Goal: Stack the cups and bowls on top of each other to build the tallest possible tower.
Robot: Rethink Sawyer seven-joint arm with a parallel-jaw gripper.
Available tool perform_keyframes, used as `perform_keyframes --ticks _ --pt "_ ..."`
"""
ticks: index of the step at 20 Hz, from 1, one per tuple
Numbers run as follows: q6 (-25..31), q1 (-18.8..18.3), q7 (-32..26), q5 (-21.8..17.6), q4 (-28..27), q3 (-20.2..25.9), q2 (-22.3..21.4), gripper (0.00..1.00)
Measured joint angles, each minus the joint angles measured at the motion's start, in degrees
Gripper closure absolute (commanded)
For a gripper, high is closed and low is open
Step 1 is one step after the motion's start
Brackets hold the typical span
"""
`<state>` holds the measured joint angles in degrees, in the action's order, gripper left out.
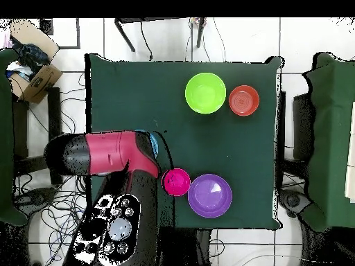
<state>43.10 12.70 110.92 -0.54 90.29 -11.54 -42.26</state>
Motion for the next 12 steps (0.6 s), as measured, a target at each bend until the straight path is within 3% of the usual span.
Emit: perform_keyframes --ticks 12 --pt "-4.6 4.7 0.0 0.0 2.0 -1.3 1.9 1.0"
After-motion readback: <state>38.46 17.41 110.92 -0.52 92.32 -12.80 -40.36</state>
